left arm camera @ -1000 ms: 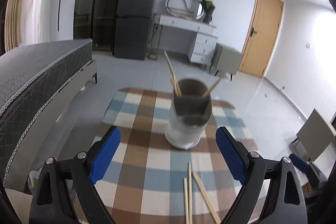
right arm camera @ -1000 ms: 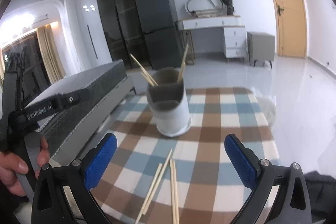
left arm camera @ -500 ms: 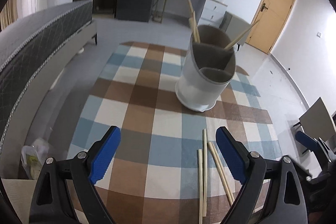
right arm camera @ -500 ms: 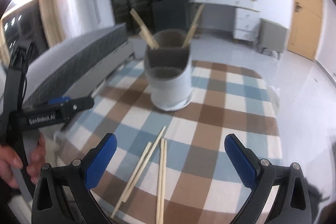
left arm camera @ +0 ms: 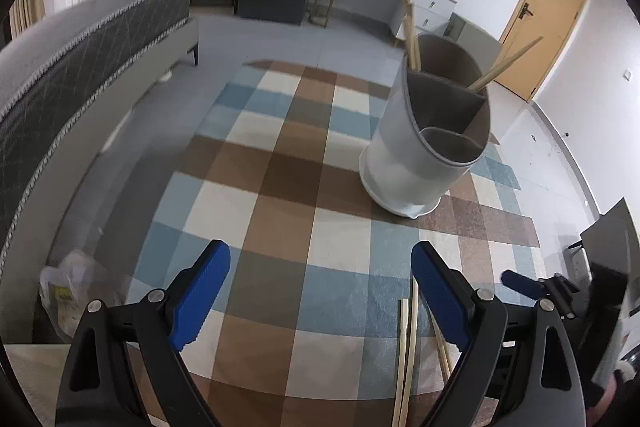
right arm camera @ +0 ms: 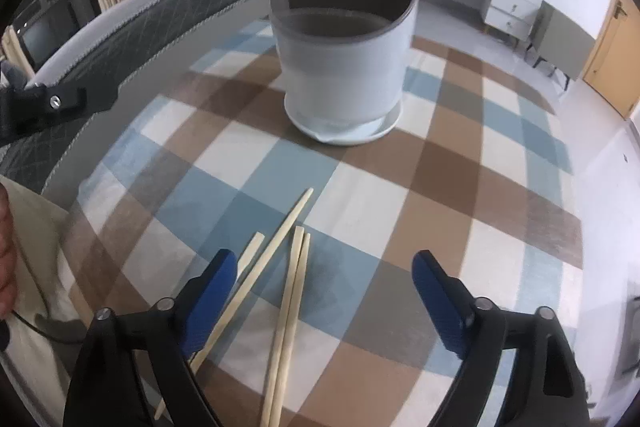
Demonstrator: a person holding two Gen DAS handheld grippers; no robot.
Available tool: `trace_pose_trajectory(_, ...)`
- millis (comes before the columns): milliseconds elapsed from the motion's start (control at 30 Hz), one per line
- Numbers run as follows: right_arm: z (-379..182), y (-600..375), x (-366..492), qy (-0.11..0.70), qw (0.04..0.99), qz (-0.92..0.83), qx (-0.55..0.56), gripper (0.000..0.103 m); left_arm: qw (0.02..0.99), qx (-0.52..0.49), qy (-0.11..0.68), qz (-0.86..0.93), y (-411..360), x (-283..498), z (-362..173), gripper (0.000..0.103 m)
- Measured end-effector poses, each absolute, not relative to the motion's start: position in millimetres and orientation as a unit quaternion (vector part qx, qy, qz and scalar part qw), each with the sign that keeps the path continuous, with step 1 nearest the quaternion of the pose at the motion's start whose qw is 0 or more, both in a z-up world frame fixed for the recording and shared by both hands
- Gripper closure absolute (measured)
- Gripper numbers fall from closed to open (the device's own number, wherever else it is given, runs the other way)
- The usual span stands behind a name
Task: Organize utensils
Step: 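Lower both tools toward the remaining chopsticks on the rug, then grasp a chopstick with the right tool while the left tool approaches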
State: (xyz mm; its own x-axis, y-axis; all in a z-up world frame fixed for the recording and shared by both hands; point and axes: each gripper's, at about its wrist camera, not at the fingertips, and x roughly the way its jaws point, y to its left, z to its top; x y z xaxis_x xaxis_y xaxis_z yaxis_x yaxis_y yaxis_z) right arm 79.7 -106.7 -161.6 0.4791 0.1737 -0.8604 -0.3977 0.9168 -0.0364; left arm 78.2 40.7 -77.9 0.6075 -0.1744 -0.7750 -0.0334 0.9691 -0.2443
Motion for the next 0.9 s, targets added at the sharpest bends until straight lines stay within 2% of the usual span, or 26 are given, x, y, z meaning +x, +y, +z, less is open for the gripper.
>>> trace_pose_trajectory(67, -165, -104, 83, 0.486, 0.850, 0.160, -0.125, 0.017, 0.882, -0.124, 0.453, -0.040, 42, 82, -83, 0.014)
trace_pose_trajectory(333, -182, -110, 94, 0.527, 0.830, 0.142, -0.119, 0.042, 0.869, -0.119, 0.480, -0.029, 41, 89, -93, 0.014)
trace_pose_trajectory(467, -189, -114, 97, 0.547, 0.819, 0.139, -0.105, 0.043, 0.863, -0.126, 0.488, -0.026, 42, 91, -97, 0.014)
trace_pose_trajectory(533, -191, -113, 96, 0.552, 0.815, 0.139, -0.109, 0.048, 0.862, -0.128, 0.491, -0.024, 43, 92, -97, 0.014)
trace_pose_trajectory(767, -191, -108, 95, 0.552, 0.814, 0.130, -0.124, 0.050, 0.859, -0.130, 0.496, -0.017, 46, 92, -99, 0.014)
trace_pose_trajectory(833, -194, -108, 96, 0.558, 0.810, 0.124, -0.131, 0.062, 0.858, -0.131, 0.496, -0.016, 47, 92, -99, 0.014)
trace_pose_trajectory(900, -193, -108, 97, 0.558, 0.811, 0.122, -0.124, 0.063, 0.858, -0.132, 0.497, -0.015, 48, 92, -99, 0.014)
